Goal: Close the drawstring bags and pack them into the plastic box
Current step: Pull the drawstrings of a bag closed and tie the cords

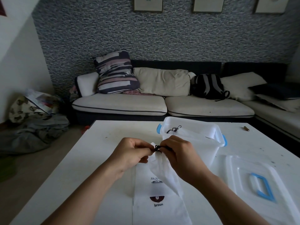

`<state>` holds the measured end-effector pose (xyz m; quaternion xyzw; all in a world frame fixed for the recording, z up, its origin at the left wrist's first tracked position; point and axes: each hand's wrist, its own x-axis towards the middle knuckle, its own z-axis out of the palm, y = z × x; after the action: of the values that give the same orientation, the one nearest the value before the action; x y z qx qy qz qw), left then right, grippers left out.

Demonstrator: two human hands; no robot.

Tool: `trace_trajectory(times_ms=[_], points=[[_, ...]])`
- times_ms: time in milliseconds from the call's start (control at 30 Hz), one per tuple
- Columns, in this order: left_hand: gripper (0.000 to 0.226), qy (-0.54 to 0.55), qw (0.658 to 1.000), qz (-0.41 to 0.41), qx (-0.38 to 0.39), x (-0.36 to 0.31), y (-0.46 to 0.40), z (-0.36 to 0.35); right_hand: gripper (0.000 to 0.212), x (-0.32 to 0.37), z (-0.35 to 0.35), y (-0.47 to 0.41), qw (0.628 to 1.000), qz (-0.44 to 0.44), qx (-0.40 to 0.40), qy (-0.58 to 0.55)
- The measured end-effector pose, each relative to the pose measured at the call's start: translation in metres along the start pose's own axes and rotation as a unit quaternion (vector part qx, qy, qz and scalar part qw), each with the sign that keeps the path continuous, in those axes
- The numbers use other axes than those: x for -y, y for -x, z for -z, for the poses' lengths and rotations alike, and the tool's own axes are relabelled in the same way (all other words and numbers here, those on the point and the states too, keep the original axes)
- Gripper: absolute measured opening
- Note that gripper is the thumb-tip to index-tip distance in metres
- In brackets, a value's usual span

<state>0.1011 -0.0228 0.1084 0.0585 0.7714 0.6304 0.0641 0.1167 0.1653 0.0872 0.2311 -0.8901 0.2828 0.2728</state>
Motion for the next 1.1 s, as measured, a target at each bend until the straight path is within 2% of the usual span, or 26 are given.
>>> trace_trajectory(times_ms=[133, 267, 333, 367, 467, 533, 633, 767, 867, 1100], points=[[0.012, -0.104, 0.993, -0.057, -0.012, 0.003, 0.0, 0.0, 0.011, 0.0, -0.001, 0.001, 1.0, -0.005, 0.0, 0.002], [0.004, -0.263, 0.948, -0.167, -0.066, 0.007, 0.001, -0.003, 0.009, 0.002, -0.002, 0.0, 0.999, -0.029, -0.011, -0.012], [0.003, -0.27, 0.94, -0.193, -0.08, 0.009, -0.001, -0.007, 0.012, 0.002, -0.001, -0.001, 0.997, -0.062, -0.014, -0.032], [0.003, -0.243, 0.949, -0.185, -0.082, 0.01, -0.002, -0.009, 0.014, 0.002, 0.001, -0.002, 0.996, -0.079, -0.013, -0.05], [0.008, -0.08, 0.989, -0.104, -0.063, 0.01, -0.006, -0.012, 0.015, 0.002, 0.007, -0.003, 0.98, -0.142, -0.005, -0.139], [0.008, -0.045, 0.994, -0.09, -0.047, 0.01, -0.007, -0.009, 0.012, 0.001, 0.012, -0.002, 0.958, -0.191, -0.004, -0.213], [0.007, -0.124, 0.981, -0.144, -0.042, 0.014, -0.009, -0.004, 0.012, 0.001, 0.016, -0.002, 0.937, -0.23, 0.002, -0.262], [0.009, -0.283, 0.935, -0.211, -0.034, 0.02, -0.012, -0.002, 0.012, -0.001, 0.019, -0.003, 0.94, -0.248, 0.002, -0.237], [0.013, -0.299, 0.924, -0.231, -0.05, 0.02, -0.014, 0.0, 0.014, -0.004, 0.023, -0.003, 0.936, -0.263, -0.011, -0.233], [0.003, -0.371, 0.888, -0.262, -0.079, 0.016, -0.015, 0.007, 0.018, -0.005, 0.033, -0.002, 0.925, -0.296, 0.006, -0.238]])
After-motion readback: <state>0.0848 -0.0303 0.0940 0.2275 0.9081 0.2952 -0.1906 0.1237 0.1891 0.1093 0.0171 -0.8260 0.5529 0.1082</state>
